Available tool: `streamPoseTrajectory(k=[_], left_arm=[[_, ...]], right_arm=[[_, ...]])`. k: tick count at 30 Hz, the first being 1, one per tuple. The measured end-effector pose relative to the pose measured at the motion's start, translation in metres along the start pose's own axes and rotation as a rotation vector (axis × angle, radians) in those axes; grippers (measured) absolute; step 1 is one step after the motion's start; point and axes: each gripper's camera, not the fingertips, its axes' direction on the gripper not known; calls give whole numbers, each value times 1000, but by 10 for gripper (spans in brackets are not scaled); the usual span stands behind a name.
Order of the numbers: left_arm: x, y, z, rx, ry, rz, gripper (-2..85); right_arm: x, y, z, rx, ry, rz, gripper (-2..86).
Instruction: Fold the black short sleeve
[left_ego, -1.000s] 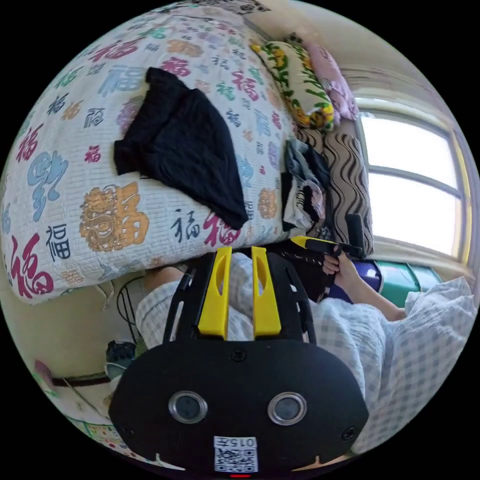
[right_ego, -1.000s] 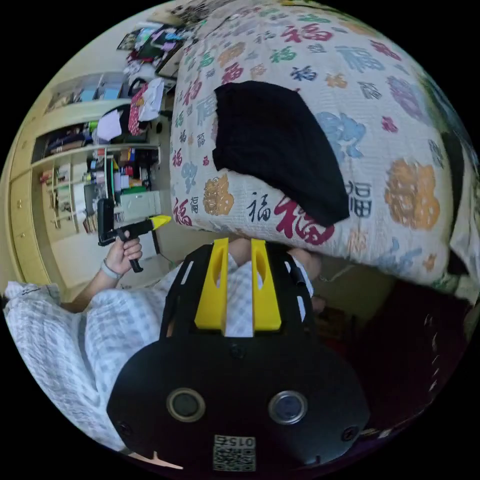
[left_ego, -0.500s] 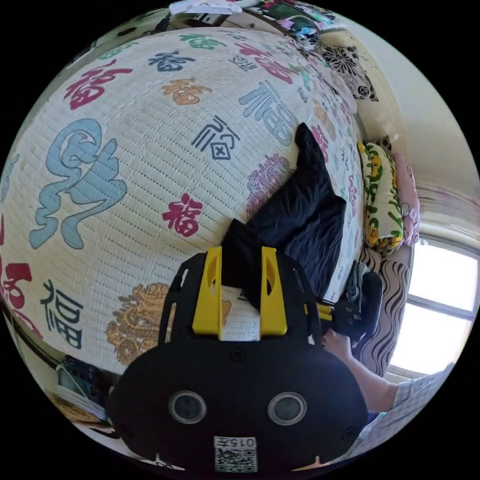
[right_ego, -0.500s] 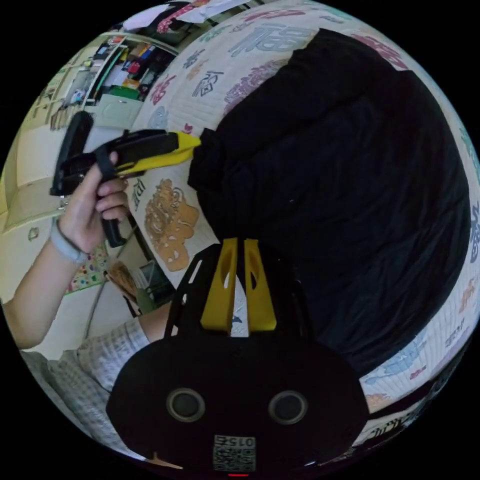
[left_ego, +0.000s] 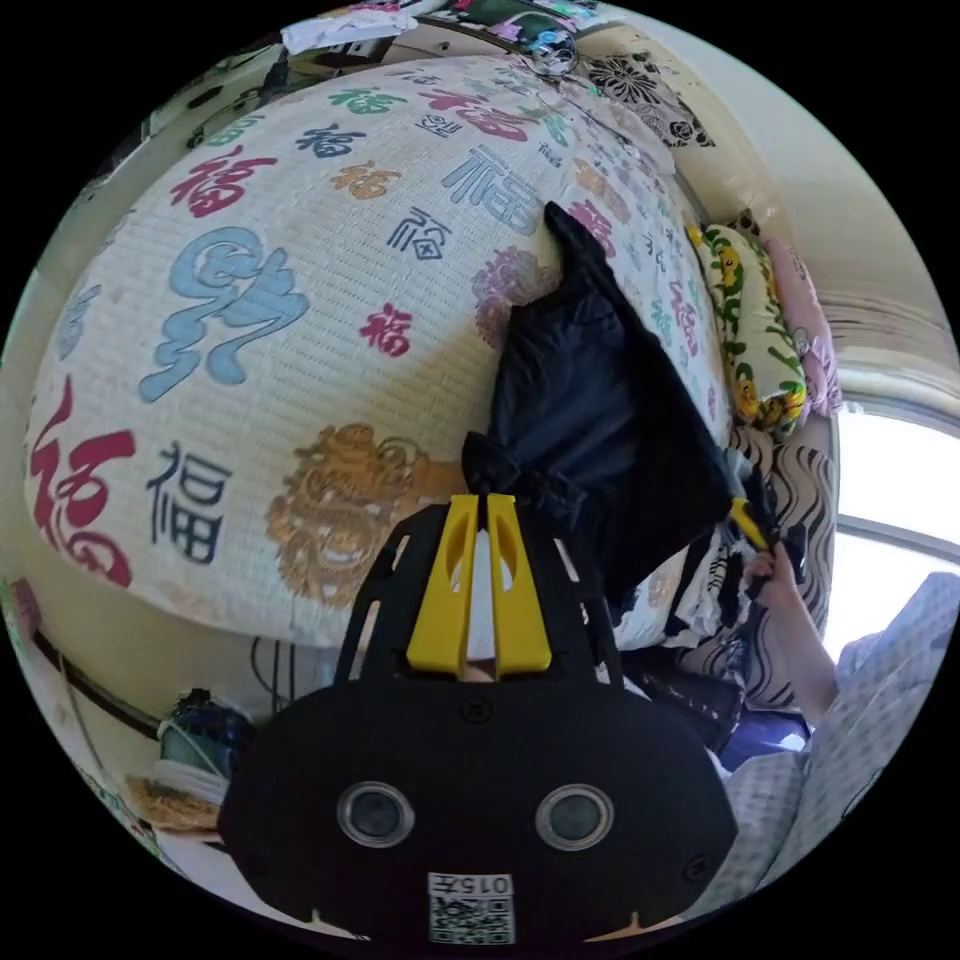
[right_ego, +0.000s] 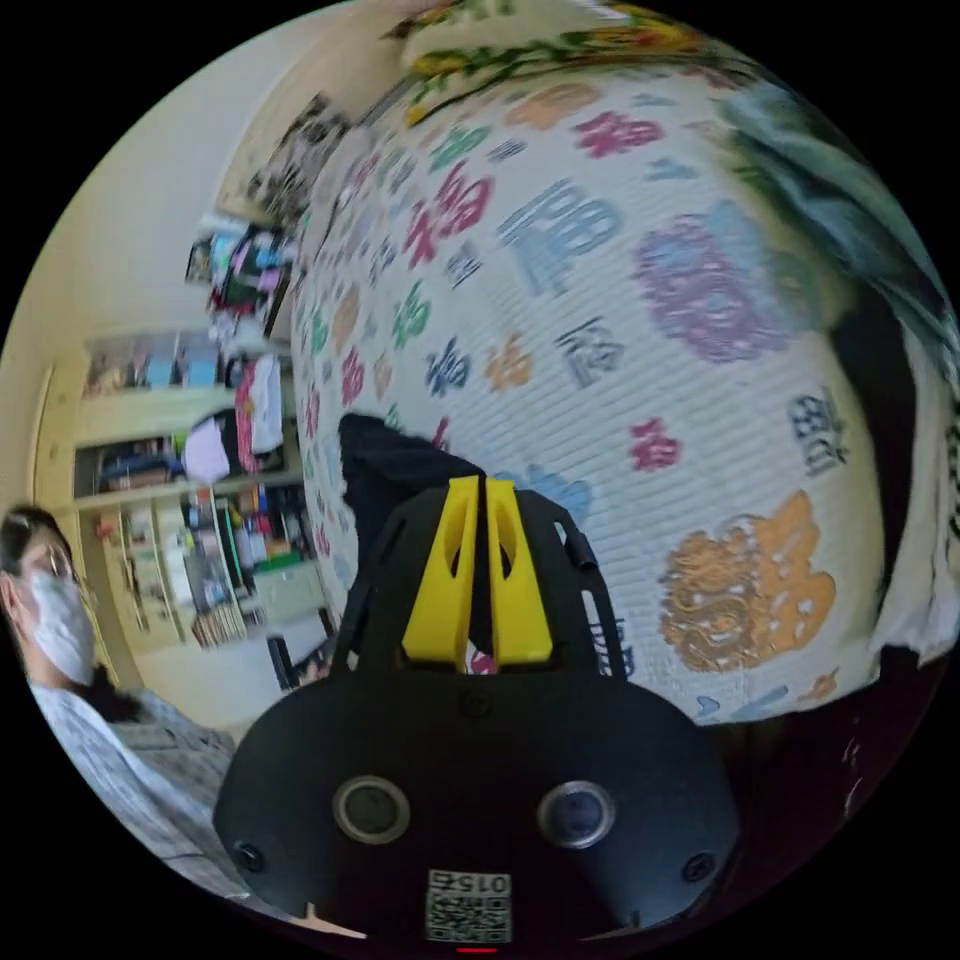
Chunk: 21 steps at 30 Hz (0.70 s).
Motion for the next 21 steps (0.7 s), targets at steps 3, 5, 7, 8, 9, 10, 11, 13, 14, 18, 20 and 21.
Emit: streamPoseTrajectory(k=[3,5,7,8,9,10,11,13,14,18,20,21], left_arm=[[-7,18,-6,-51,-89,-43,-4],[-11,28,-7,-92,-129,-69,-3],[-14,39,-8,-148,-179,-89,-1],[-14,41,-7,-164,-194,-87,0],[-14,45,-6,-193,-219,-84,4],[-14,47,-3,-216,-226,-79,10],[-14,48,0,-230,-219,-80,14],[-18,51,10,-282,-184,-103,46],[-19,52,12,-290,-195,-109,54],[-28,61,5,-271,-305,-196,84],[-30,62,0,-198,-268,-226,90],[-28,58,-1,-144,-235,-206,98]], right_arm=[[44,-4,-43,104,11,142,1],[63,-5,-62,120,102,180,-1],[76,-4,-68,112,122,220,-3],[84,-3,-70,96,145,257,-3],[89,-2,-69,76,159,276,-3],[97,-1,-66,33,208,308,-1],[105,1,-63,-8,273,320,3],[105,2,-57,-65,306,282,13],[88,-3,-51,-78,296,175,25],[-11,-29,8,-264,266,-353,73],[-91,-39,74,-415,185,-690,85],[-111,-39,92,-445,161,-773,87]])
